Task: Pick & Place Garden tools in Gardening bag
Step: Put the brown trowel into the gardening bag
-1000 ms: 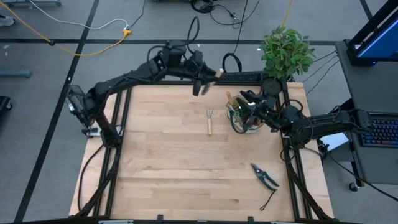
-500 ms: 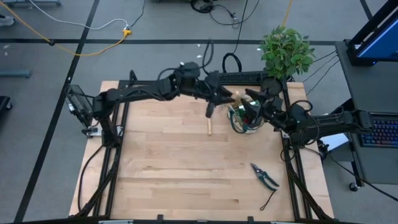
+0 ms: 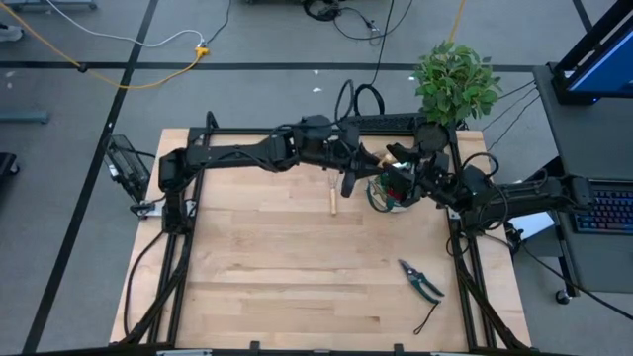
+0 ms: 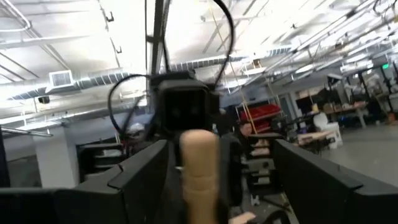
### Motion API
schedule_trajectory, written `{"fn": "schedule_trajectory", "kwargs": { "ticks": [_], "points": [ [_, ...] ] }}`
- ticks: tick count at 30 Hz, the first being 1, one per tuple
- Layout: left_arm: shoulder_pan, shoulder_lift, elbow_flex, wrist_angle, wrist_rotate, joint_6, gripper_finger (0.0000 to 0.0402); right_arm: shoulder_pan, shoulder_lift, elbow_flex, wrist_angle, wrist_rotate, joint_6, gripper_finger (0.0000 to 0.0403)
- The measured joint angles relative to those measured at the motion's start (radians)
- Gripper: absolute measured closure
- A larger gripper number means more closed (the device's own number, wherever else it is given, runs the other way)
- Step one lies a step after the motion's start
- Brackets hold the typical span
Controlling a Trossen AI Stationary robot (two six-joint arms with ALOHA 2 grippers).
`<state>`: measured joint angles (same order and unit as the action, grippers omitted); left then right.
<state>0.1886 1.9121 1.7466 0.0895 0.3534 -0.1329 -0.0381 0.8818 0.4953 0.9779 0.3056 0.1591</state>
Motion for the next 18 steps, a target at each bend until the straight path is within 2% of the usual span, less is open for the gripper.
{"fn": "schedule_trajectory", "kwargs": {
  "ticks": [8,18],
  "points": [
    [-0.028,0.000,0.000,-0.005,-0.044,-0.001,0.0330,-0.028,0.000,0.000,-0.033,-0.049,0.074,0.0141],
    [-0.031,0.000,0.000,-0.010,-0.057,-0.001,0.0330,-0.028,0.002,0.000,-0.033,-0.056,0.098,0.0213]
  ]
}}
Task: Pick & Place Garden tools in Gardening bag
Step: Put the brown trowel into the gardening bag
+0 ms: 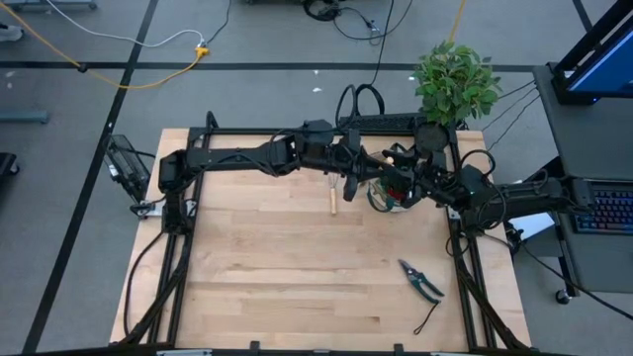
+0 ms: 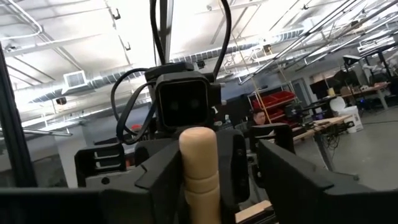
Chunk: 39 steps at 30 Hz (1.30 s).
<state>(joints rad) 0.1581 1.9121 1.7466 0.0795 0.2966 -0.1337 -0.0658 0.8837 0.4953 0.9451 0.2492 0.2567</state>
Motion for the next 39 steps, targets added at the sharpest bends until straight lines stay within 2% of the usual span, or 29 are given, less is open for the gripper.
{"fn": "schedule_trajectory", "kwargs": {
  "ticks": [14,20,27,34,39],
  "points": [
    [-0.001,0.032,0.002,0.021,0.021,-0.006,0.0330,-0.001,0.038,0.001,0.048,-0.040,0.024,0.0298],
    [0.004,0.034,0.002,0.014,0.020,-0.017,0.0330,-0.001,0.038,0.001,0.053,-0.040,0.001,0.0350],
    [0.011,0.034,0.002,0.008,0.022,-0.013,0.0327,-0.007,0.039,0.001,0.051,-0.023,-0.015,0.0351],
    [0.028,0.030,0.002,-0.001,0.022,-0.007,0.0222,-0.050,0.015,0.001,0.040,-0.007,-0.011,0.0351],
    [0.052,-0.003,0.000,-0.011,0.023,0.001,0.0155,-0.088,-0.043,0.001,-0.049,0.018,-0.039,0.0351]
  ]
}}
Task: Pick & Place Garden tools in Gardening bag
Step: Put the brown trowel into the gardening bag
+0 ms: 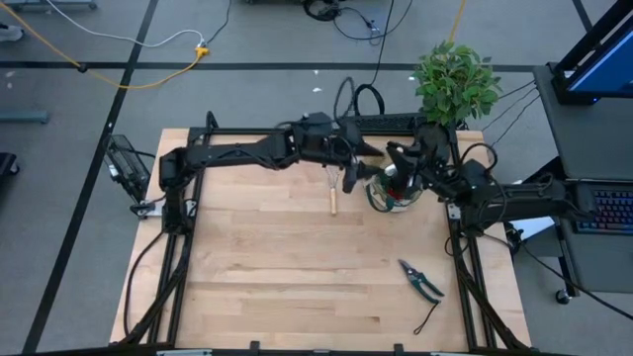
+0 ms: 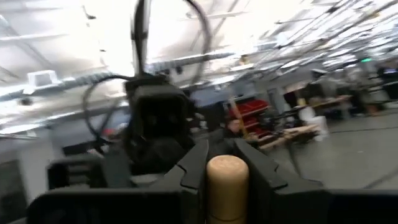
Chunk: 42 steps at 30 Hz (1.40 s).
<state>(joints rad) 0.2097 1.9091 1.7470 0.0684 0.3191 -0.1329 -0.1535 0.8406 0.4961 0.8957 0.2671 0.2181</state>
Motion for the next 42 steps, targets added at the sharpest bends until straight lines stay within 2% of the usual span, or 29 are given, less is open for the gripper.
{"fn": "schedule_trajectory", "kwargs": {
  "ticks": [5,11,15,23,42],
  "points": [
    [0.041,-0.053,0.000,-0.046,-0.004,0.019,0.0108,-0.024,-0.064,0.000,-0.070,0.074,-0.084,0.0351],
    [0.100,-0.101,0.001,-0.242,-0.011,0.043,0.0082,-0.050,-0.076,0.000,-0.094,0.099,-0.219,0.0351],
    [0.126,-0.102,0.001,-0.348,-0.012,0.036,0.0083,-0.070,-0.039,0.000,-0.156,0.099,-0.235,0.0351],
    [0.140,-0.101,0.001,-0.481,-0.017,0.066,0.0095,-0.106,0.037,0.000,-0.164,0.096,-0.312,0.0351],
    [0.133,-0.100,0.001,-0.517,-0.016,0.095,0.0093,-0.125,0.163,0.000,-0.275,0.097,-0.390,0.0351]
  ]
}}
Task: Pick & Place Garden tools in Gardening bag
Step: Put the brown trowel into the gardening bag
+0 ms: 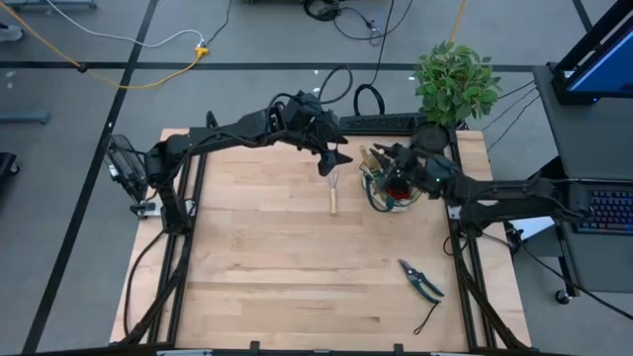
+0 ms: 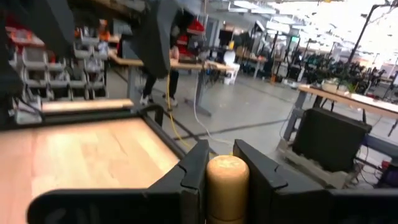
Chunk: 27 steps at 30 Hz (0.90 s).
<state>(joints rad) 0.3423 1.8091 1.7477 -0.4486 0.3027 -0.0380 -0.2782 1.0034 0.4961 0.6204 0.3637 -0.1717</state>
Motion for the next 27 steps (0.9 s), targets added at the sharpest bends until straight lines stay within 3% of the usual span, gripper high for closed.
{"fn": "schedule_trajectory", "kwargs": {
  "ticks": [9,18,27],
  "points": [
    [-0.017,0.000,0.000,-0.003,-0.003,0.000,0.0095,-0.034,0.036,0.001,-0.076,0.002,0.018,0.0351],
    [-0.039,0.001,0.000,-0.004,-0.068,0.001,0.0086,-0.054,0.060,0.000,-0.104,0.000,0.100,0.0349],
    [-0.051,0.001,-0.001,-0.005,-0.069,0.001,0.0094,-0.056,0.058,-0.001,-0.028,0.000,0.120,0.0351]
  ]
}}
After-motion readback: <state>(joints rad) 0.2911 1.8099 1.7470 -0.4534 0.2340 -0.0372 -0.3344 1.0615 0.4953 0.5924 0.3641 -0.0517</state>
